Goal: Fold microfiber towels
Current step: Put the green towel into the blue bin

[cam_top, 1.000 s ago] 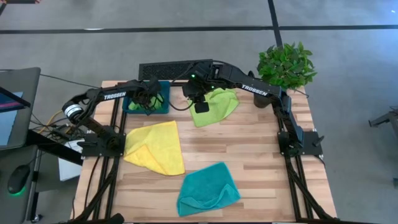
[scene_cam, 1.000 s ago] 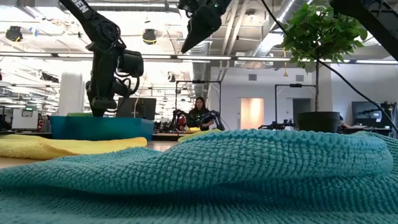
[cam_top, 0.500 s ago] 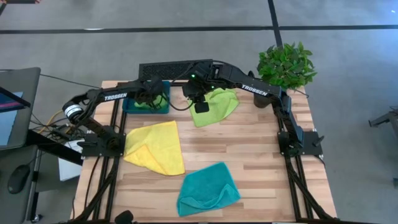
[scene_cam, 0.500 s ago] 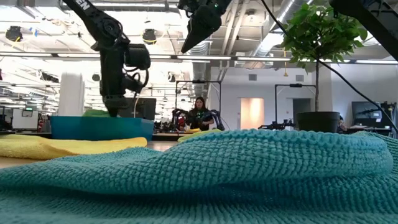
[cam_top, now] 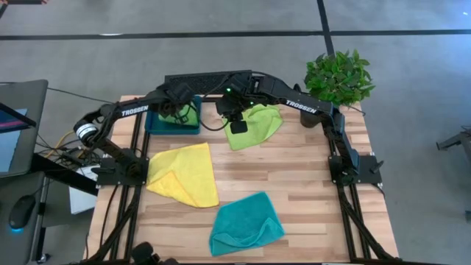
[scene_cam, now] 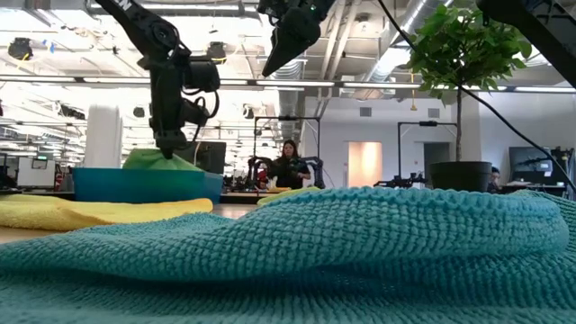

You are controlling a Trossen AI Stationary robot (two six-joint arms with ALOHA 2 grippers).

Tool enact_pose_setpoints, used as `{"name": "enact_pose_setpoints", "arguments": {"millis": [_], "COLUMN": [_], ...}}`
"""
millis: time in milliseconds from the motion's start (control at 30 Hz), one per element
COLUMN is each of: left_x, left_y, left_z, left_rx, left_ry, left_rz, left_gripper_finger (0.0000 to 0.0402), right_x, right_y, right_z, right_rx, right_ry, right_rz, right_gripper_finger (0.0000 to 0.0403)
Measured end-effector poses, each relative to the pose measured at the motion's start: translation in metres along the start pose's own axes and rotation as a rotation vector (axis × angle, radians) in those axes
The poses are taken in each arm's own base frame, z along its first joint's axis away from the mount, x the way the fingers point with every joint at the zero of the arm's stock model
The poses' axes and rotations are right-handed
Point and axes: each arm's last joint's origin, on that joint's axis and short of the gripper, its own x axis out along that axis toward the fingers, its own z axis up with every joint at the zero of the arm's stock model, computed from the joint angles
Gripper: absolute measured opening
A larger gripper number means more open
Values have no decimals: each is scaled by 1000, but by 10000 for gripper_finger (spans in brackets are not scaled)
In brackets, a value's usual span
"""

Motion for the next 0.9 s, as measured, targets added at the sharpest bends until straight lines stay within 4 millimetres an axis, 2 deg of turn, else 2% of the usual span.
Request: {"name": "enact_pose_setpoints", "arguments": {"millis": [233, 533, 900], "left_x": [9, 12, 12], "left_y": [9, 12, 14], "left_z": [-7, -9, -7], "left_rx": [-76, -125, -87], "left_ry": [36, 28, 14], "left_rz": [2, -58, -25], "left_gripper_finger": [1, 33, 123], "right_x": [0, 0, 0], "right_y": [0, 0, 0], "right_z": [0, 0, 0], "right_rx": [0, -1, -2], "right_ry": [0, 0, 0], "right_rz": [0, 0, 0], "right_gripper_finger": [161, 161, 161]}}
